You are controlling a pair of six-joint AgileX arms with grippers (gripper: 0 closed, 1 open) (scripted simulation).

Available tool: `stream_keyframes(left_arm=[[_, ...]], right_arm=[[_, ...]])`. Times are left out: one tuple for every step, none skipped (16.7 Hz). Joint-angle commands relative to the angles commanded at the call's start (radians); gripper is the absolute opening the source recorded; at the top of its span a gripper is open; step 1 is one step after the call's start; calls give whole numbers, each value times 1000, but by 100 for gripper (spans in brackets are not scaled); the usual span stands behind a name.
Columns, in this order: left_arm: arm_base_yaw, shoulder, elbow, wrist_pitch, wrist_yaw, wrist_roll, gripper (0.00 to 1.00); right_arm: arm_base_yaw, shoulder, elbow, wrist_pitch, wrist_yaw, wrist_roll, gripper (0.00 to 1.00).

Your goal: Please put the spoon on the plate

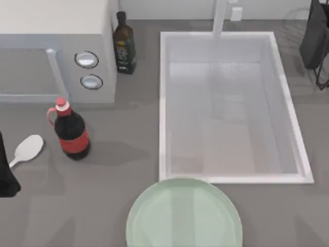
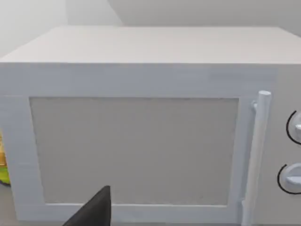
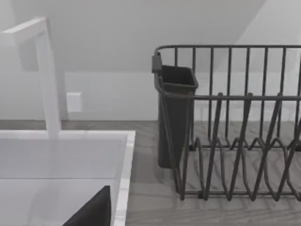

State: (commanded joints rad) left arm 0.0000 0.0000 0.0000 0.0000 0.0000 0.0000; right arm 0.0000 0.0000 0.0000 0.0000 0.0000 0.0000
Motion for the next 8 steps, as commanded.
stream_keyframes(left_arm=[[0,0,0,0,0,0,100],[0,1,1,-1,0,0,100],[2,11,11,-9,0,7,100],[5,32,32,-26,-1,19,100],[9,64,61,-52,-1,37,100],[13,107,98,-84,-2,60,100],[19,160,142,-123,-2,88,100],[25,224,190,-167,-1,119,100]], right_arm=[[0,0,0,0,0,0,100],[0,0,0,0,0,0,100],[0,0,0,0,0,0,100],[0,0,0,0,0,0,100],[0,0,0,0,0,0,100],[0,0,0,0,0,0,100],[0,0,0,0,0,0,100],[0,0,0,0,0,0,100]])
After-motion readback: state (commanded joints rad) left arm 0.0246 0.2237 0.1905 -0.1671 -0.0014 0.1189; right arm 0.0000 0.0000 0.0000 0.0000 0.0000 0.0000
